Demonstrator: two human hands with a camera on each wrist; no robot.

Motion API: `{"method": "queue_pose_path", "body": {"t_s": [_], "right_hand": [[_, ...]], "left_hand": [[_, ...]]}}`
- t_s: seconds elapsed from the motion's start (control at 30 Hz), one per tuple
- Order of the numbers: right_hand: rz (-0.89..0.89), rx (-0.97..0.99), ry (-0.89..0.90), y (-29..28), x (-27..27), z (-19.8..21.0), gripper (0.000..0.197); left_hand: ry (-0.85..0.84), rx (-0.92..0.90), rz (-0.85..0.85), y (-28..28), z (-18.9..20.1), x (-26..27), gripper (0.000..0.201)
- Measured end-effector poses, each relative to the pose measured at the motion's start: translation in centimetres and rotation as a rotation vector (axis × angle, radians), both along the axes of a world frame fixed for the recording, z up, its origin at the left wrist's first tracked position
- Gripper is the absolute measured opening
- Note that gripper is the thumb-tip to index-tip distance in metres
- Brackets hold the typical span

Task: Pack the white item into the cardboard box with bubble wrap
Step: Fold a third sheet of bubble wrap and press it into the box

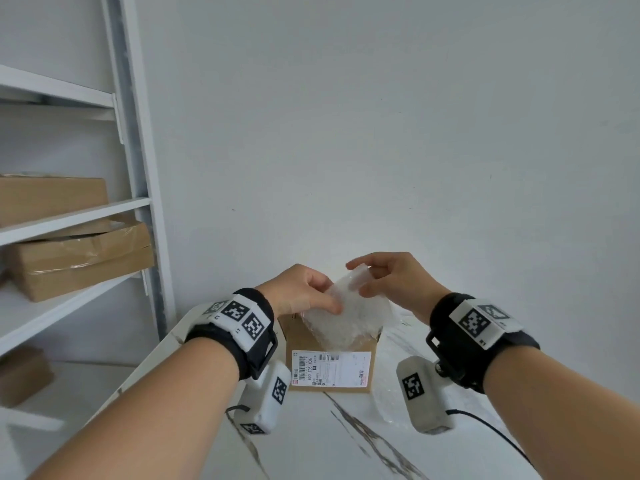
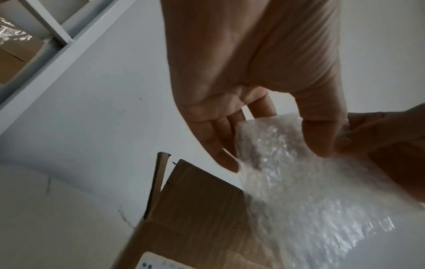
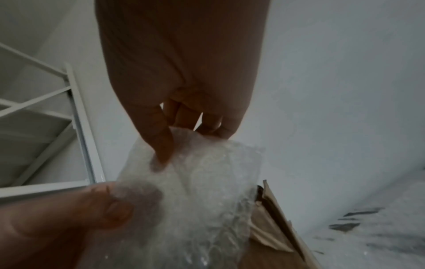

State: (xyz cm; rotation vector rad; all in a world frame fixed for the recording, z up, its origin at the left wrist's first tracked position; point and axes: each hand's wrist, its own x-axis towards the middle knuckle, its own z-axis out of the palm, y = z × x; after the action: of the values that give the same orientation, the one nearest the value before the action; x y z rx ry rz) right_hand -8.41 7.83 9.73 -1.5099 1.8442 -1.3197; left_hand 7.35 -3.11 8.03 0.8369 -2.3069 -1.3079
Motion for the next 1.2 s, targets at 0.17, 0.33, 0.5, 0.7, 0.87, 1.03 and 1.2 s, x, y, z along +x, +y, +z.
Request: {"method": "queue_pose_path", "body": {"t_s": [0.17, 0.33, 0.5, 0.7, 0.87, 1.03, 1.2], "right_hand": [[-0.033, -0.055, -0.254, -0.3, -0.5, -0.2, 0.027], [0.107, 0.063, -0.482, 0.2, -0.7, -0.6, 0.022], [0.118, 0.051, -0.61, 0.1, -0.7, -0.8, 0.022], [0.085, -0.046, -0.671, -0.2, -0.2, -0.6, 0.028], [-0.087, -0.066, -0.483, -0.6, 0.0, -0.5, 0.028], [0.024, 0.076, -0.477, -1.9, -0.6, -1.4, 0.043], [-0.01, 0.005, -0.436, -2.9, -0.8, -1.8, 0.029]], "left_hand": [[0.259, 0.168, 0.089, -0.3, 0.0, 0.1, 0.015], [0.438, 0.356, 0.146, -0.4, 0.1, 0.0, 0.026], [0.424, 0.445, 0.061, -0.1, -0.1, 0.1, 0.017], [0.535, 0.561, 0.026, -0.6, -0.1, 0.3, 0.026], [0.42, 0.452, 0.045, -1.1, -0.3, 0.1, 0.014], [0.432, 0.211, 0.152, -1.7, -1.1, -0.9, 0.028], [0.304, -0.011, 0.209, -2.8, -1.4, -1.7, 0.036]]}}
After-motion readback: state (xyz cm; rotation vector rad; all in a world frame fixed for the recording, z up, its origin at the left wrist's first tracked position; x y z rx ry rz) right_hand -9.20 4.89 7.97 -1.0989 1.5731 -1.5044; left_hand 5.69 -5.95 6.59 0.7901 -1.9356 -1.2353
